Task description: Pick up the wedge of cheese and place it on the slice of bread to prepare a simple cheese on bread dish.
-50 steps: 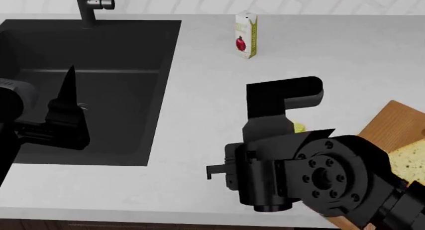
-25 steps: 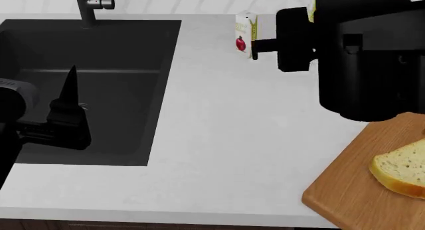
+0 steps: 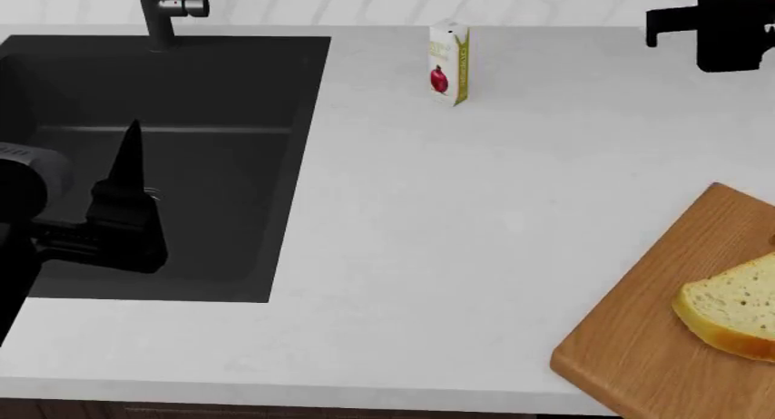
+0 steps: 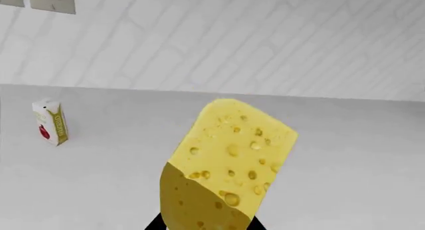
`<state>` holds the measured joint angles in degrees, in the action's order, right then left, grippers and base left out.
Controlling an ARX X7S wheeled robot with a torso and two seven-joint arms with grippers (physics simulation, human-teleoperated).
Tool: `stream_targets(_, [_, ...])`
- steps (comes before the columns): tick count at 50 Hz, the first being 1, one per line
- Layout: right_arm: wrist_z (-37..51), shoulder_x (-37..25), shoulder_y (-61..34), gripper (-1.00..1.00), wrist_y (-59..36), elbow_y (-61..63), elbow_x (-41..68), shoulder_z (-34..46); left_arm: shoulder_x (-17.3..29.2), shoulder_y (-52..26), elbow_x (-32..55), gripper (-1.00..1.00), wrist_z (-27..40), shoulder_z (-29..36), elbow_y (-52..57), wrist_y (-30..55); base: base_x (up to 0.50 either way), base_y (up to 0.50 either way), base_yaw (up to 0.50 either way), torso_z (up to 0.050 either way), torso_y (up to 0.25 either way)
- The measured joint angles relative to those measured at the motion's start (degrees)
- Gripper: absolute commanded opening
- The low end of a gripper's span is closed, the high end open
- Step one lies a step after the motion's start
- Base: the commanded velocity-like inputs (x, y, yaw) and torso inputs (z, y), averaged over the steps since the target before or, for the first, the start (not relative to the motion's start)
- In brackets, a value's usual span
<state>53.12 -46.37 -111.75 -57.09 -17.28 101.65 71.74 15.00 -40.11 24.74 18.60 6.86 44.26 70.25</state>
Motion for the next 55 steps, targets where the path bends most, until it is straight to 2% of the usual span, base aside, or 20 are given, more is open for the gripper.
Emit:
stream_targets(20, [2.4, -3.1, 5.5, -1.0, -2.0, -1.6, 5.2, 1.1, 0.3, 0.0, 0.7, 1.0, 0.3, 0.0, 0.0, -0.1, 0.0, 0.0, 0.0, 0.0, 0.0])
stream_targets(55, [6.1, -6.1, 6.9, -1.0, -6.3, 3.1, 10.9, 1.9, 0.6, -0.1, 1.9, 1.0, 0.8, -0.1, -0.2, -0.4, 0.0, 0.0, 0.0, 0.0, 0.0])
